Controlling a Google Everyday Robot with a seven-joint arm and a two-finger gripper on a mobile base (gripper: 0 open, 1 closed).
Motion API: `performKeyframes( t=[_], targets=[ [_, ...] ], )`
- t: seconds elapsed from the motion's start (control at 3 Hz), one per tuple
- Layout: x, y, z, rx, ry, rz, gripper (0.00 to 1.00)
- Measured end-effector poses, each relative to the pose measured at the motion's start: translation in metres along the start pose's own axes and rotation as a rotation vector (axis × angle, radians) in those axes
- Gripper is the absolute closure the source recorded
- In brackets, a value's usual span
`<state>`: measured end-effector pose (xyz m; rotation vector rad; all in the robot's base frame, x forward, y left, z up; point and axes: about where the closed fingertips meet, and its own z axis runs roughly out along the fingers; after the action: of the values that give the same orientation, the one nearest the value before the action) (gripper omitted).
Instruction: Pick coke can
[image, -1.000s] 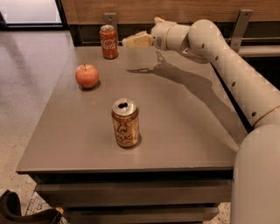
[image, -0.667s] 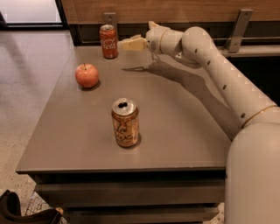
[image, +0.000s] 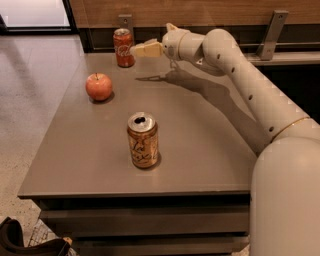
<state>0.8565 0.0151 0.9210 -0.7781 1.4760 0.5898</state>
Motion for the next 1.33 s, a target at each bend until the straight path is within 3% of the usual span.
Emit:
performKeyframes(
  t=[0.67, 1.33],
  targets=[
    [-0.001, 0.024, 0.064, -0.027, 0.027, -0.005, 0.0],
    [0.018, 0.031, 0.109, -0.067, 0.043, 0.081, 0.03]
  ],
)
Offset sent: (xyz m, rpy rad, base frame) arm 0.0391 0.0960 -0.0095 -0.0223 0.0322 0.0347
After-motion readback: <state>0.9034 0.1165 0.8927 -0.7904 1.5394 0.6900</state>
